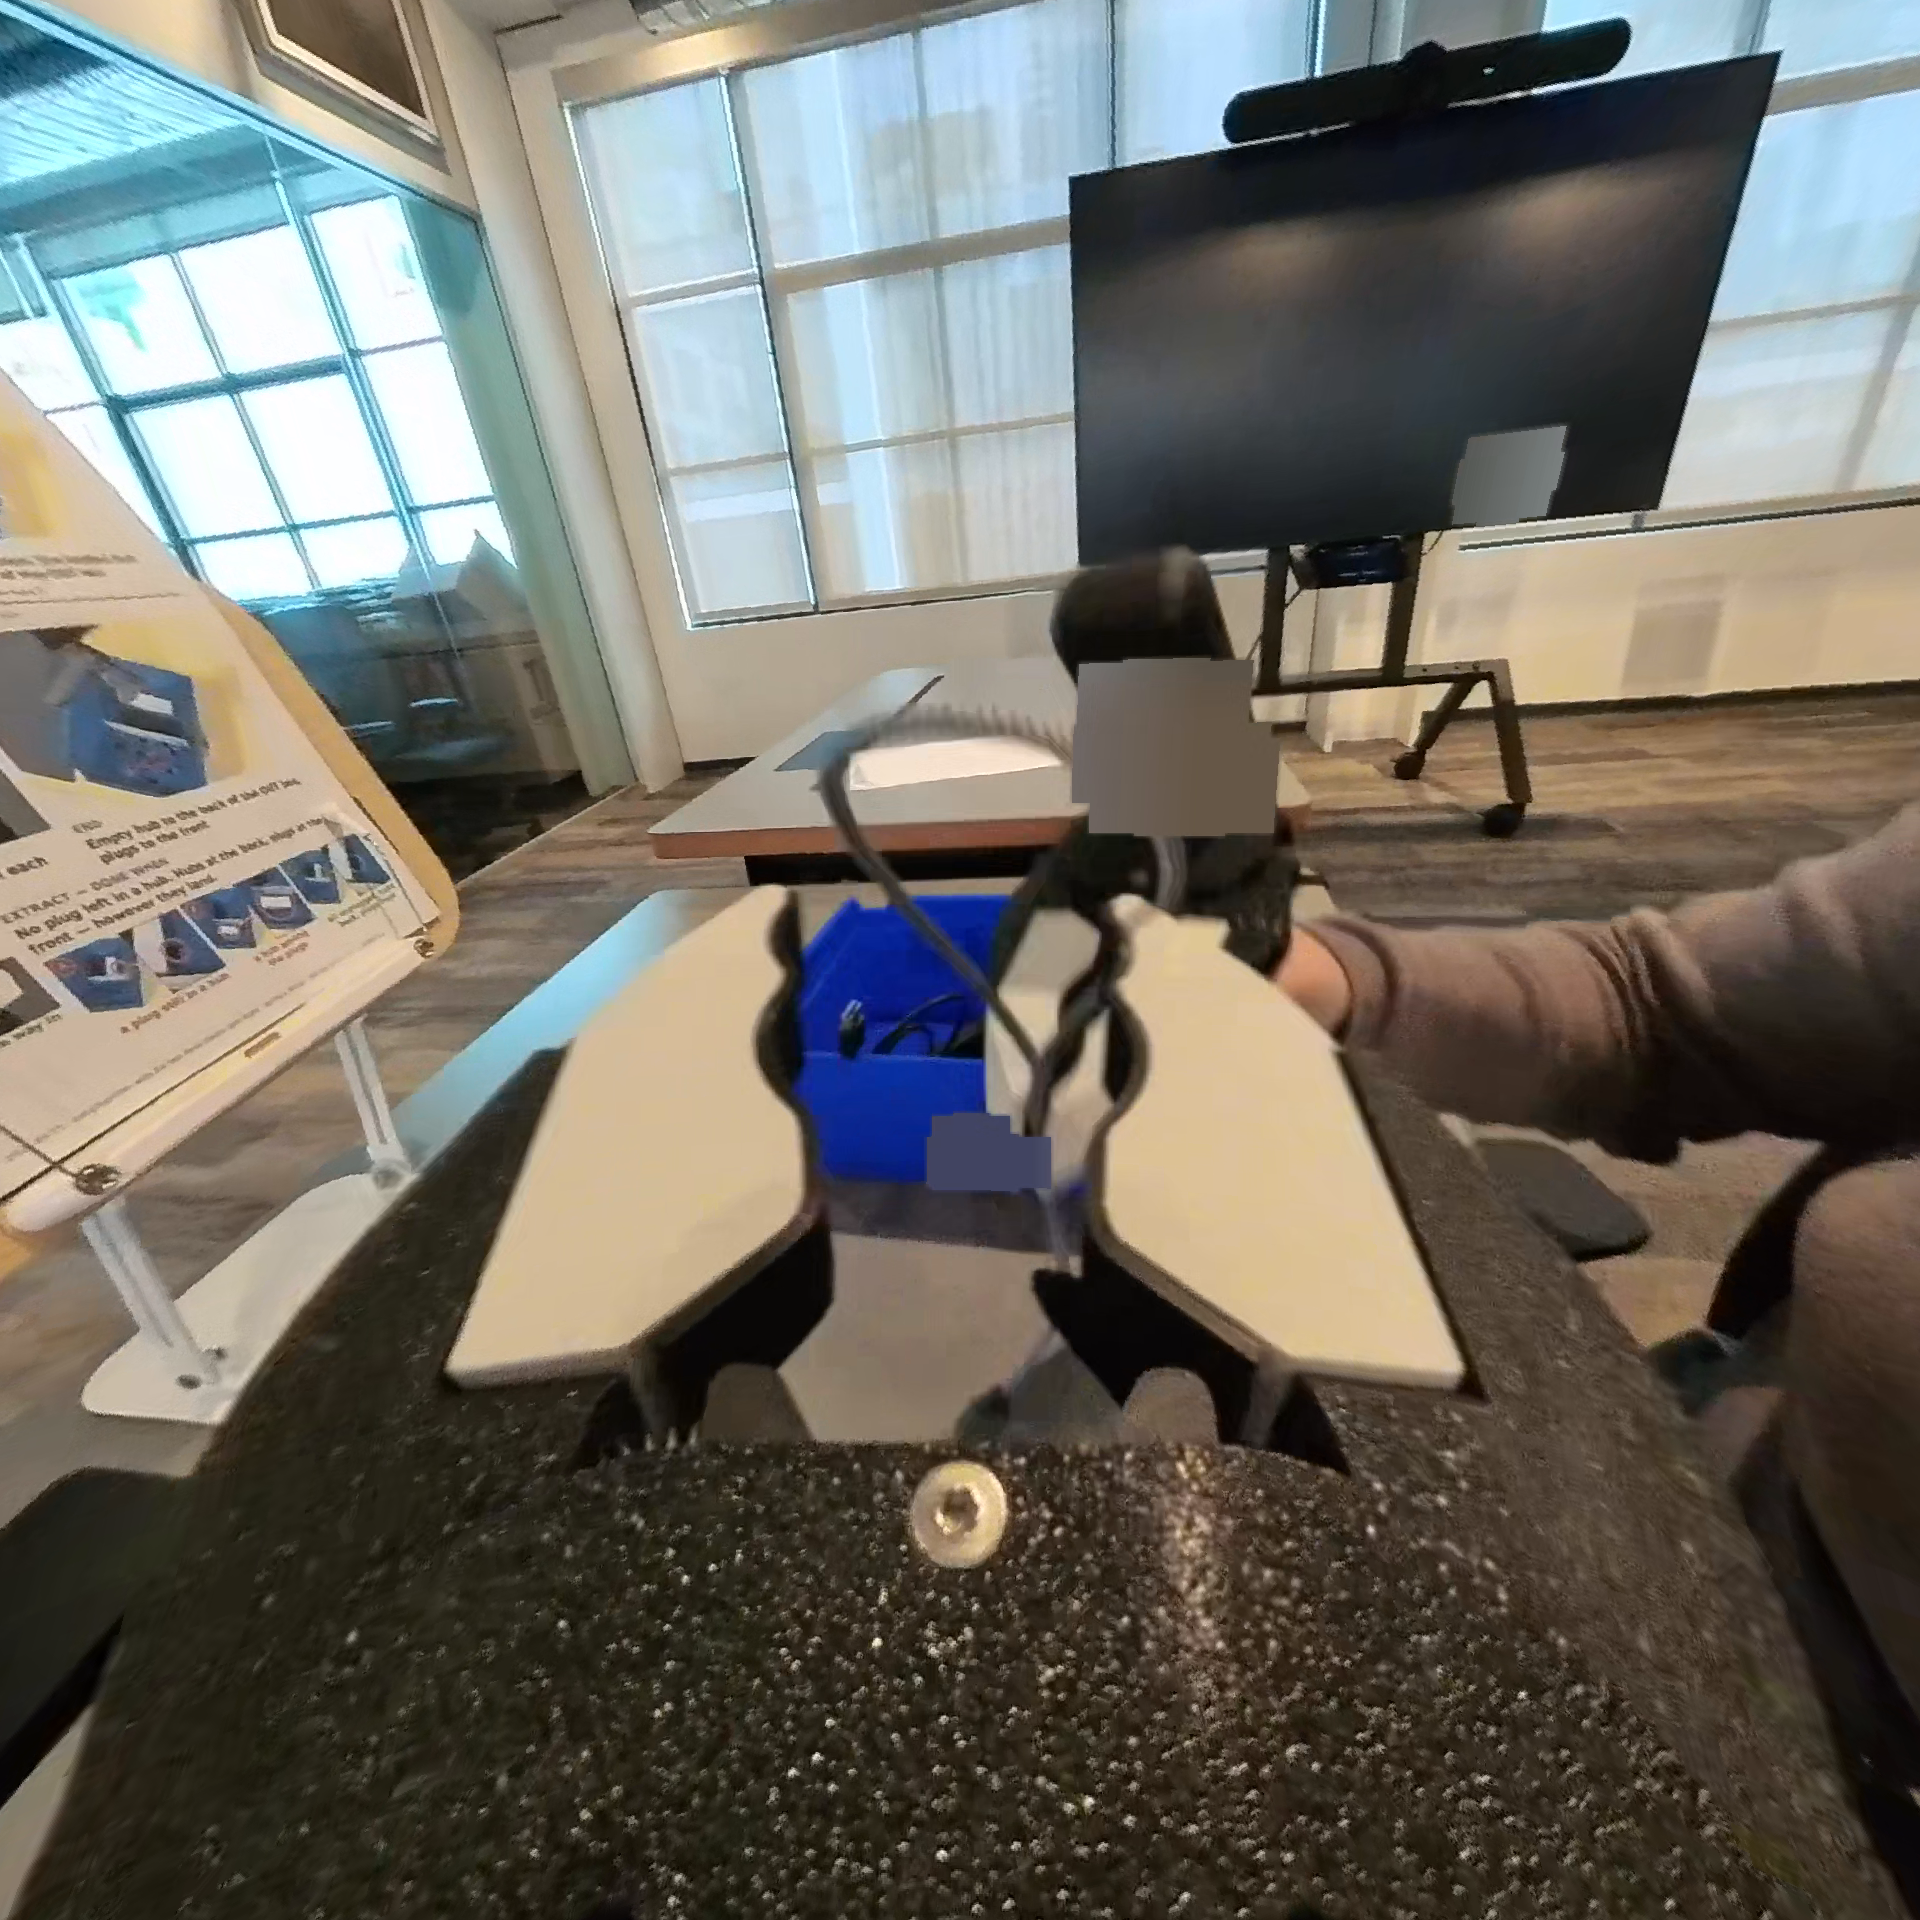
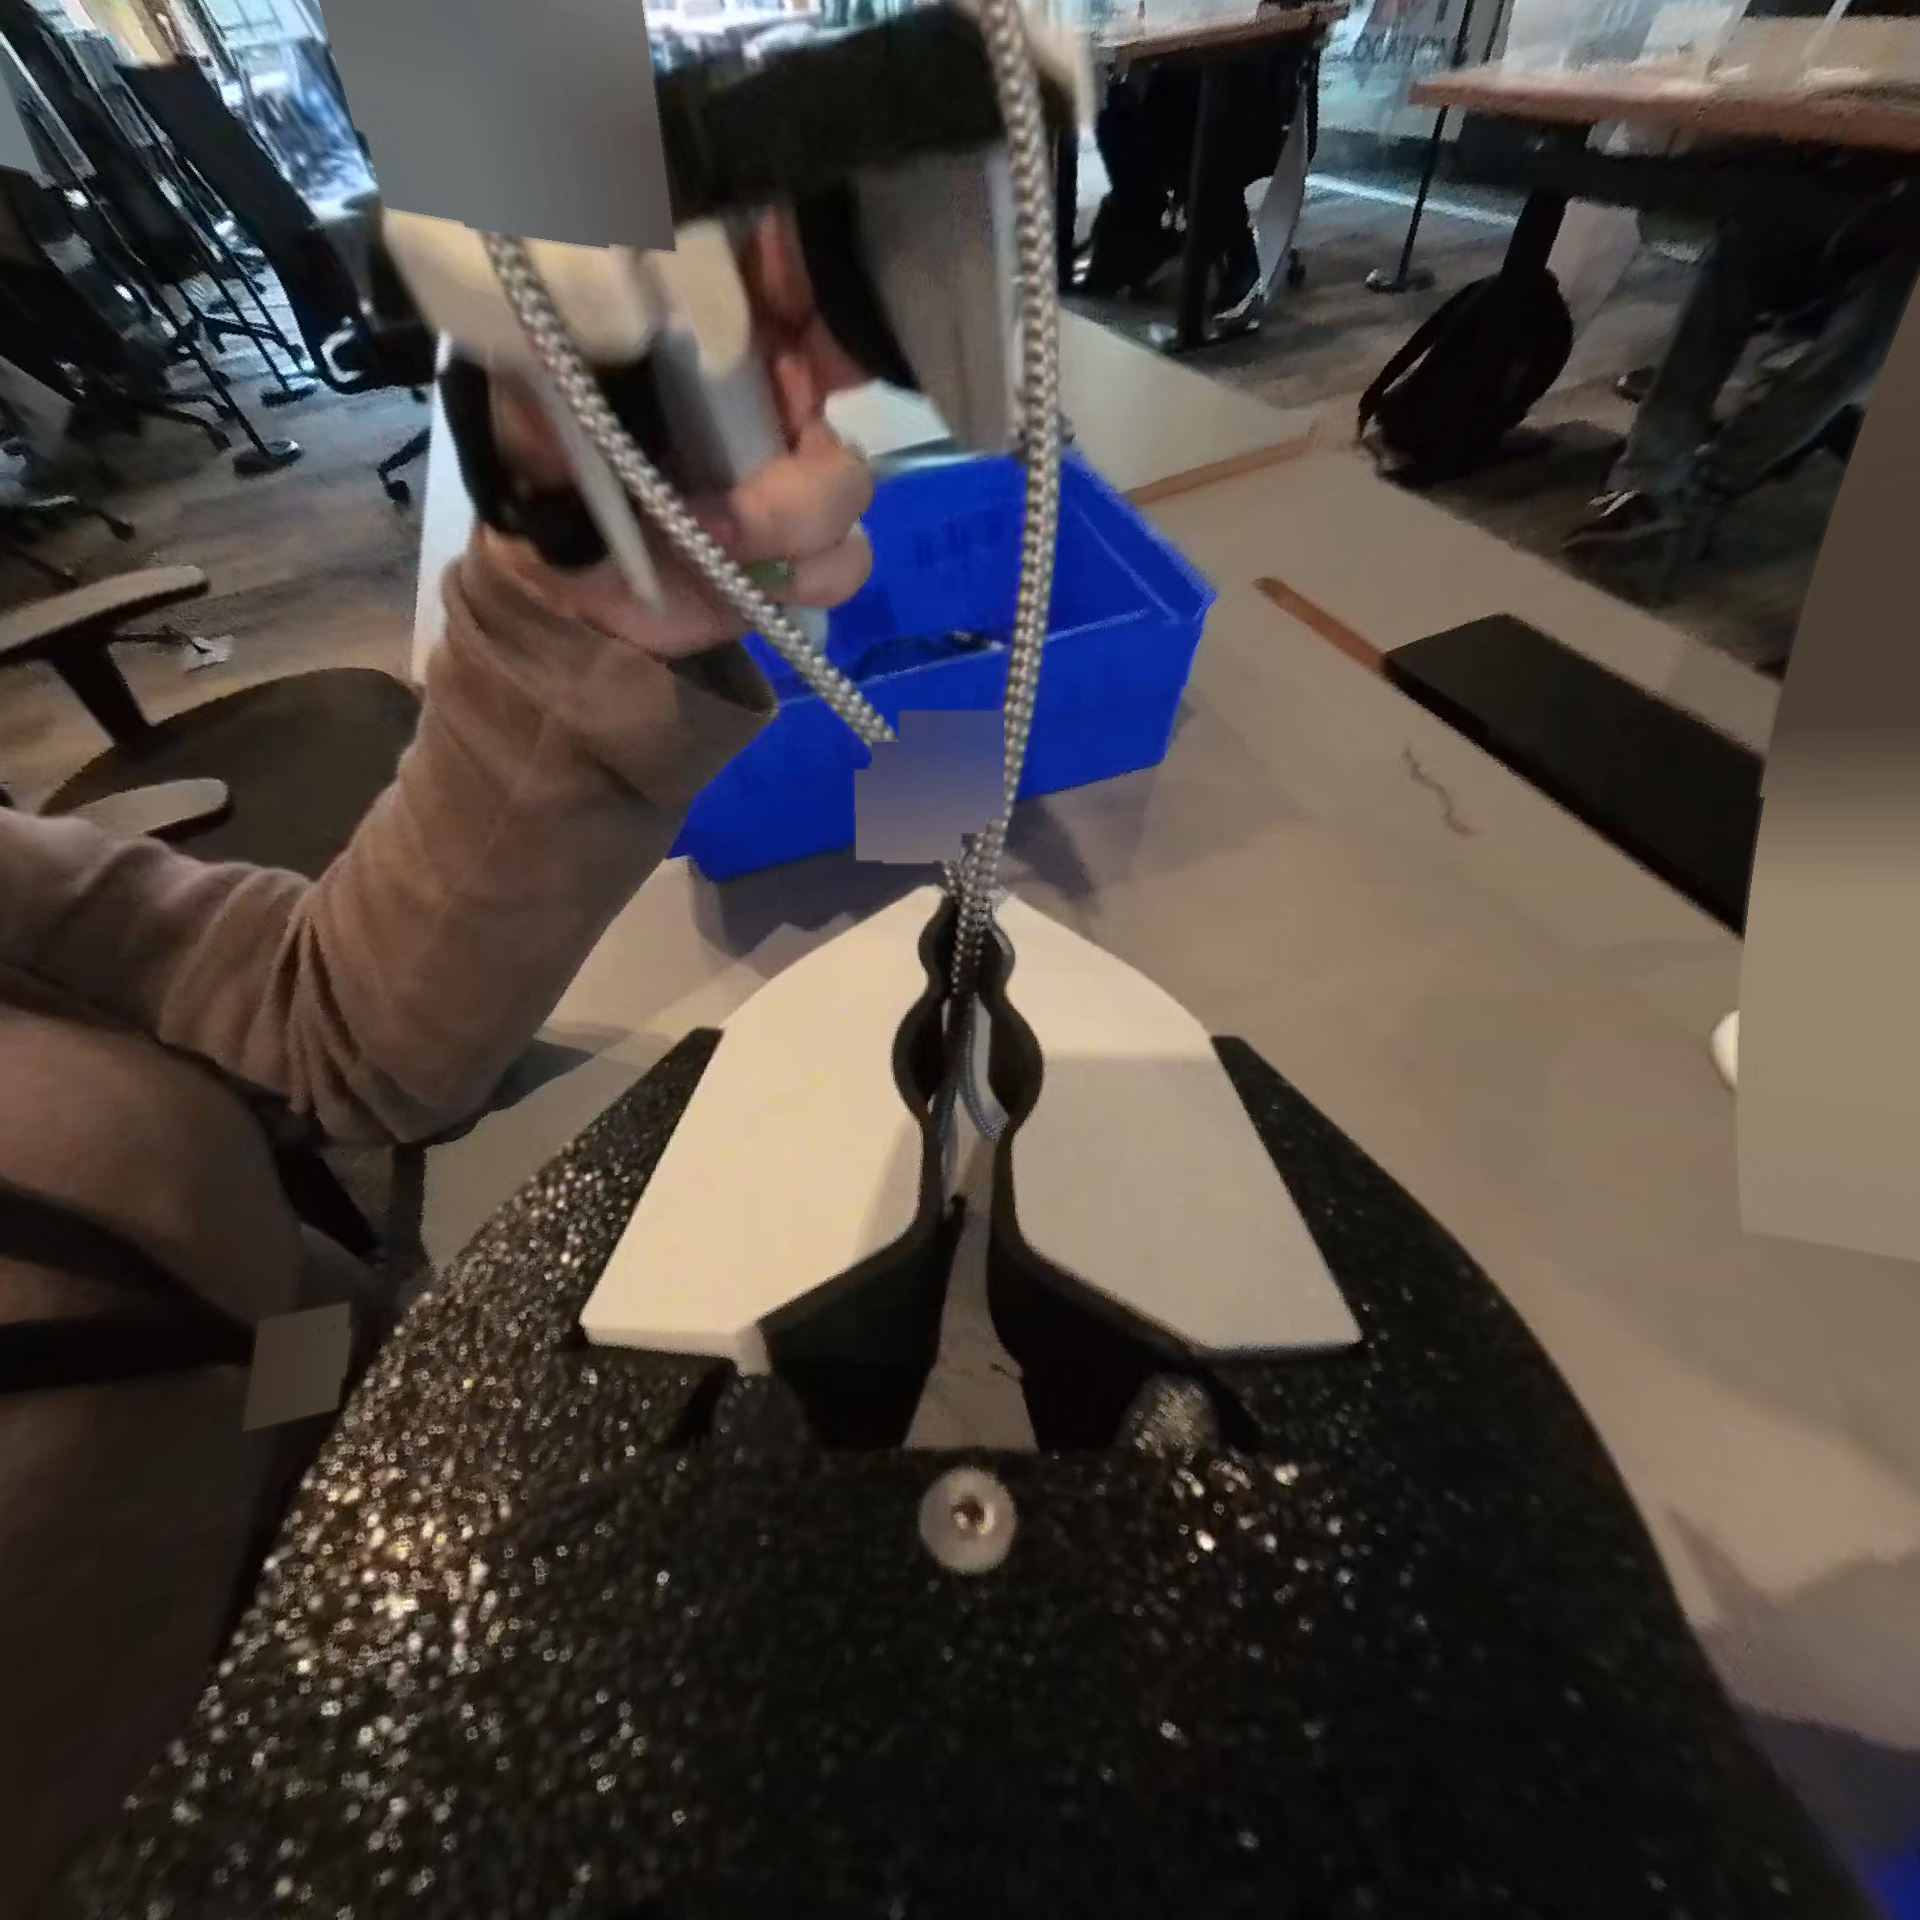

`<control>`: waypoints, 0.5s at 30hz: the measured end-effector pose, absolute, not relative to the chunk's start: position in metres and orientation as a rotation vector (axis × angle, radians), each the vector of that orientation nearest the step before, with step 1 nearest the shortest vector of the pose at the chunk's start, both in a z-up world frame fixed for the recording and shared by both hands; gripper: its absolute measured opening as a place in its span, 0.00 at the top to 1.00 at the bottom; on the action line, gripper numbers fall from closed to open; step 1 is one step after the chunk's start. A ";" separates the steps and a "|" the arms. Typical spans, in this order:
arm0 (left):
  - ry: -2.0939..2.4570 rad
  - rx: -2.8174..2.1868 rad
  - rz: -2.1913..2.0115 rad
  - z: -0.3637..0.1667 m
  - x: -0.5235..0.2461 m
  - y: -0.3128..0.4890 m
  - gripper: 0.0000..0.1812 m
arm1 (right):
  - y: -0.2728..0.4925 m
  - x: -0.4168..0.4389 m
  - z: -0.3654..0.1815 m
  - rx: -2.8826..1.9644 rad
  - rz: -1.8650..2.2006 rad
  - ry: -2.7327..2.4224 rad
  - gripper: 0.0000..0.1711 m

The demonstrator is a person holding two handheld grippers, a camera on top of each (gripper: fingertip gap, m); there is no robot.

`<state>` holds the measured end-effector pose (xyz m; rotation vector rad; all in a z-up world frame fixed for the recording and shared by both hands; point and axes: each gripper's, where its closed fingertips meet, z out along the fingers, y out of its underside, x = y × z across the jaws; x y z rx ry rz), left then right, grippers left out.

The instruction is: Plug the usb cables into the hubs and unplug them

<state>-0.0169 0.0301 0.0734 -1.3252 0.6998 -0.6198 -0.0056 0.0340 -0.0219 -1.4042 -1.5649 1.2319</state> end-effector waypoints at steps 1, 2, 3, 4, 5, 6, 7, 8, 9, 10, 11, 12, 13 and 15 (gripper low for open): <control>0.723 -1.309 -0.615 0.075 -0.016 0.026 0.61 | 0.039 -0.001 -0.008 -1.391 1.217 -1.557 0.99; 0.759 -1.274 -0.597 0.078 -0.015 0.020 0.53 | 0.045 0.004 0.007 -1.376 1.201 -1.544 0.99; 0.784 -1.240 -0.563 0.080 -0.015 0.015 0.51 | 0.050 0.010 0.024 -1.358 1.185 -1.530 0.99; 0.794 -1.226 -0.528 0.081 -0.016 0.012 0.49 | 0.055 0.016 0.043 -1.336 1.168 -1.518 0.99; 0.801 -1.227 -0.504 0.081 -0.017 0.011 0.48 | 0.059 0.022 0.062 -1.311 1.149 -1.505 0.99; 0.809 -1.237 -0.493 0.080 -0.018 0.010 0.47 | 0.062 0.029 0.082 -1.285 1.125 -1.494 0.99; 0.812 -1.249 -0.492 0.078 -0.018 0.010 0.47 | 0.065 0.037 0.102 -1.261 1.091 -1.486 0.99; 0.810 -1.262 -0.497 0.076 -0.018 0.012 0.46 | 0.068 0.046 0.120 -1.237 1.044 -1.479 0.99; 0.806 -1.272 -0.505 0.075 -0.018 0.013 0.45 | 0.071 0.056 0.137 -1.218 0.986 -1.471 0.99; 0.801 -1.279 -0.510 0.074 -0.017 0.015 0.45 | 0.076 0.066 0.153 -1.207 0.924 -1.461 0.99; 0.795 -1.281 -0.512 0.073 -0.017 0.017 0.45 | 0.080 0.078 0.168 -1.201 0.871 -1.447 0.99; 0.788 -1.285 -0.513 0.073 -0.017 0.019 0.45 | 0.083 0.090 0.180 -1.199 0.831 -1.432 0.99; 0.783 -1.292 -0.519 0.072 -0.017 0.021 0.45 | 0.086 0.103 0.191 -1.199 0.797 -1.420 0.99; 0.782 -1.302 -0.540 0.069 -0.015 0.024 0.46 | 0.097 0.129 0.202 -1.226 0.714 -1.383 0.99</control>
